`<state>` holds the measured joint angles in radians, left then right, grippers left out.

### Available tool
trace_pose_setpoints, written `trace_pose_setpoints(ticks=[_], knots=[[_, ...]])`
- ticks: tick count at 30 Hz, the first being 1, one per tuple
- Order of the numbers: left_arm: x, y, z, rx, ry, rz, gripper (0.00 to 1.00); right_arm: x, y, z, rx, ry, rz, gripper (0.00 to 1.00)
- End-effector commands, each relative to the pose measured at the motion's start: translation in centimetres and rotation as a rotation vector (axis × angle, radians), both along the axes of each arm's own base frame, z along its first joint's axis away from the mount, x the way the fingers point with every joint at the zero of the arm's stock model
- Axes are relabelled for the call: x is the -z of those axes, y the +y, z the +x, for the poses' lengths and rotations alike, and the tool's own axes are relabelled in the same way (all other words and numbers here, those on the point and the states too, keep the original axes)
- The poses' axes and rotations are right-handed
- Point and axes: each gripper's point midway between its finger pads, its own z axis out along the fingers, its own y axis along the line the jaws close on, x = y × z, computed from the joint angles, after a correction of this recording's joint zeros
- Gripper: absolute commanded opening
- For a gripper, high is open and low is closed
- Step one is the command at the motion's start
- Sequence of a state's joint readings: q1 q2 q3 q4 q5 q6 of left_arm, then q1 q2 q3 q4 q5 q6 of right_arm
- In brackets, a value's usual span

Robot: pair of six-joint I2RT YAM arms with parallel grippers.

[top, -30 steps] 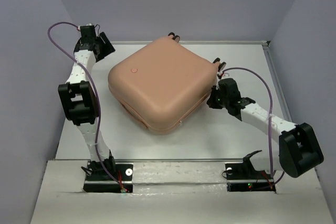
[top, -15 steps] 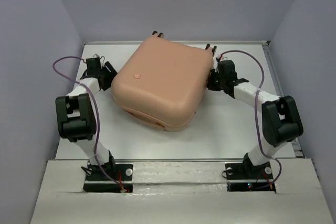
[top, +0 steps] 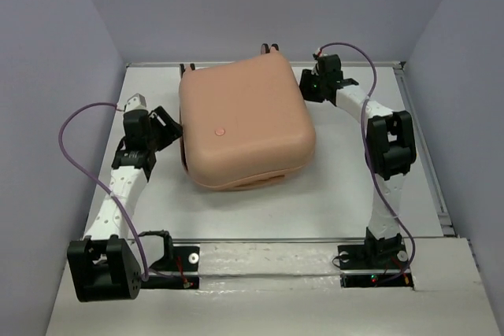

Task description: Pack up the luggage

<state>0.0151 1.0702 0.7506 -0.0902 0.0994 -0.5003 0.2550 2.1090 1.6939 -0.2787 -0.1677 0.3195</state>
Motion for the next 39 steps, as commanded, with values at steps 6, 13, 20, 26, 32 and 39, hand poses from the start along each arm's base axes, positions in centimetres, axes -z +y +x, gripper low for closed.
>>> trace_pose_setpoints(ticks=[6, 13, 20, 26, 32, 39], knots=[[-14.0, -0.7, 2.9, 0.031, -0.245, 0.023, 0.9, -13.0, 1.7, -2.8, -0.061, -0.155, 0.246, 0.62], [-19.9, -4.4, -1.6, 0.185, -0.45, -0.016, 0.76, -11.6, -2.0, -7.2, -0.074, -0.164, 0.22, 0.56], [-18.2, -18.8, -10.9, 0.72, -0.477, -0.112, 0.38, -9.1, -3.8, -15.1, -0.058, -0.234, 0.274, 0.07], [-17.2, -26.5, -17.3, 0.932, -0.458, -0.107, 0.38, -6.5, -3.6, -21.5, -0.096, -0.202, 0.337, 0.07], [-7.7, -30.0, -21.4, 1.049, -0.266, -0.093, 0.39, -5.7, 1.4, -25.6, -0.243, -0.163, 0.364, 0.07], [1.0, -26.9, -21.1, 0.916, -0.03, 0.028, 0.39, -7.2, 8.2, -26.6, -0.418, -0.185, 0.321, 0.07]])
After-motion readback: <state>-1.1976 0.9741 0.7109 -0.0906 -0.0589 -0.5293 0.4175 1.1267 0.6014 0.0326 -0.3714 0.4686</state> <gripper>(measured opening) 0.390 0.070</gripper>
